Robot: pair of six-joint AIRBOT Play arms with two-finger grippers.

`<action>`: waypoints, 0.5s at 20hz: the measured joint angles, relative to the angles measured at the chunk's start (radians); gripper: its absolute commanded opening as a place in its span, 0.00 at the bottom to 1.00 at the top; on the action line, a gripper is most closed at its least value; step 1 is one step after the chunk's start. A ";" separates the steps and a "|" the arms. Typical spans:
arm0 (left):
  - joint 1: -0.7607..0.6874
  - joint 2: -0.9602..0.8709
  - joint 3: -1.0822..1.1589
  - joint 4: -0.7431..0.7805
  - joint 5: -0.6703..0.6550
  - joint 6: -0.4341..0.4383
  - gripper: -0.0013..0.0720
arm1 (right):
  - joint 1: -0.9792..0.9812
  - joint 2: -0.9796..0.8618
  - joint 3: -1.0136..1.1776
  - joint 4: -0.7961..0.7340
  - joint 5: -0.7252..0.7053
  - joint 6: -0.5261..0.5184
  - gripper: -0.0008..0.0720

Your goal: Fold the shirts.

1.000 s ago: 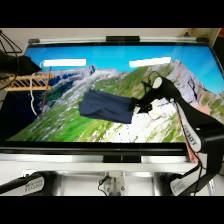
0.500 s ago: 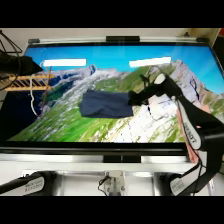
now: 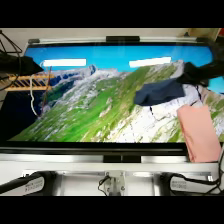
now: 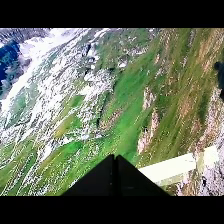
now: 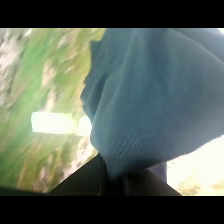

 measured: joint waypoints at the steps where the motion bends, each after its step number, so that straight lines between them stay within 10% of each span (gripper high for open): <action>1: 0.000 0.000 0.000 0.000 -0.002 0.000 0.06 | -0.049 0.022 0.003 -0.029 0.008 0.013 0.11; 10: 0.000 0.000 0.000 0.000 -0.024 0.003 0.06 | -0.300 0.088 0.013 -0.152 0.084 0.048 0.11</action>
